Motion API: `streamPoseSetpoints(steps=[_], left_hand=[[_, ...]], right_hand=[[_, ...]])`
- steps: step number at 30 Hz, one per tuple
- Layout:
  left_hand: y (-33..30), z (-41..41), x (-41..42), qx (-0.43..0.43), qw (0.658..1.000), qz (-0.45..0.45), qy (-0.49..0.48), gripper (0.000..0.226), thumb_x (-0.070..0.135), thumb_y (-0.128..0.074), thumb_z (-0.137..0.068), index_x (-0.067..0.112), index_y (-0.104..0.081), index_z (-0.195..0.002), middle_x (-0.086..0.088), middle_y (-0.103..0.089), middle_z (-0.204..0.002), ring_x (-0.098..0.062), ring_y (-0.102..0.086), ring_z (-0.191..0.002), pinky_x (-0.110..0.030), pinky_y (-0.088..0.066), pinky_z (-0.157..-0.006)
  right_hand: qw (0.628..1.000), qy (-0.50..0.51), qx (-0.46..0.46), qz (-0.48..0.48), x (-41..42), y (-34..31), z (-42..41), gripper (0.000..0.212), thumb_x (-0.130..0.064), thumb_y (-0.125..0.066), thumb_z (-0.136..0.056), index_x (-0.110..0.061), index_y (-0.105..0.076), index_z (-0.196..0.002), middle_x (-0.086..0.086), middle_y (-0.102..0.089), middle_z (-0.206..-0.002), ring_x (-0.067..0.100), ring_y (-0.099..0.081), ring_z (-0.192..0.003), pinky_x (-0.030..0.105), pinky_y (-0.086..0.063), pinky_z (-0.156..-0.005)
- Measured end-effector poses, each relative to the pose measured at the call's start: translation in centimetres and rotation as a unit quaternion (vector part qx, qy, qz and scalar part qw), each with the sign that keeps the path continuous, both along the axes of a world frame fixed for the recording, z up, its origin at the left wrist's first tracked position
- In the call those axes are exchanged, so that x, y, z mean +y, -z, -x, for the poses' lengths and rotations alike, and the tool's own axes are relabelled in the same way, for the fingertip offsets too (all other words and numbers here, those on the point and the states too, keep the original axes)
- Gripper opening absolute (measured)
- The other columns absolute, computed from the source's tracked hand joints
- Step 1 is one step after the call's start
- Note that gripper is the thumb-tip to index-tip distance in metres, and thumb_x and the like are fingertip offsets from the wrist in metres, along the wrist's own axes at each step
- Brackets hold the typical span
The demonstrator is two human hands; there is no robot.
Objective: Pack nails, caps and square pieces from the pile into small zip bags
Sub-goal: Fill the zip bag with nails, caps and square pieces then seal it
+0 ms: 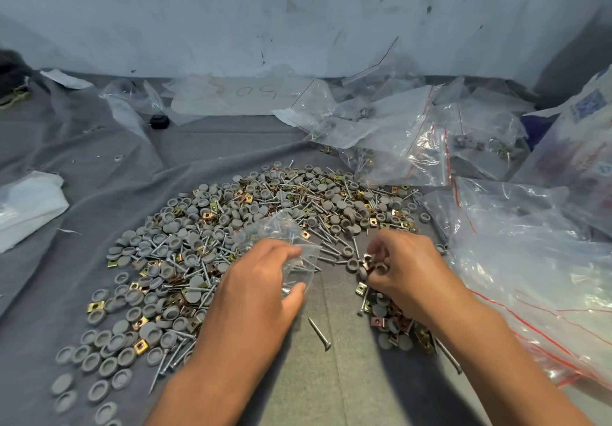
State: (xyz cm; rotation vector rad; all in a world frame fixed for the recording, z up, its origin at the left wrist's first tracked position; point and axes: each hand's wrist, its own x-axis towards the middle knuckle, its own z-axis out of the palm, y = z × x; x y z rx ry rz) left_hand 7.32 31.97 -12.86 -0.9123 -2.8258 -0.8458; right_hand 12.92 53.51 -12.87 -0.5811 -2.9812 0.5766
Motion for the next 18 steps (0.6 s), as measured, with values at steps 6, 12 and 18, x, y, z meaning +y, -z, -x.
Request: streamPoseSetpoints(steps=[6,12,18], left_hand=[[0.0,0.0,0.0,0.006,1.0,0.006,0.001,0.057,0.039,-0.068,-0.077,0.034,-0.057,-0.132,0.025,-0.056,-0.123,0.01,-0.047,-0.104,-0.008,-0.03,-0.099],[-0.3,0.0,0.0,0.001,1.0,0.0,0.013,0.059,0.03,-0.083,-0.077,0.03,-0.059,-0.131,0.025,-0.054,-0.118,0.01,-0.046,-0.099,0.004,-0.027,-0.082],[-0.6,0.0,0.1,0.01,1.0,-0.011,0.016,0.059,0.029,-0.084,-0.077,0.03,-0.06,-0.131,0.023,-0.055,-0.119,0.007,-0.048,-0.097,-0.007,-0.035,-0.089]], right_hand=[[0.99,-0.008,0.126,0.061,-0.2,-0.4,-0.6,0.024,-0.015,-0.072,-0.09,-0.033,-0.067,-0.106,-0.019,-0.066,-0.099,0.0,-0.063,-0.087,0.017,-0.054,-0.076],[0.916,-0.204,0.306,0.159,-4.2,-1.9,-0.4,0.026,-0.008,-0.079,-0.084,-0.02,-0.073,-0.107,-0.017,-0.071,-0.097,0.002,-0.068,-0.09,0.008,-0.047,-0.077],[0.9,-0.193,0.366,0.135,-4.8,-1.1,0.0,0.023,-0.009,-0.084,-0.081,-0.014,-0.07,-0.099,-0.009,-0.068,-0.094,0.005,-0.065,-0.085,0.012,-0.047,-0.072]])
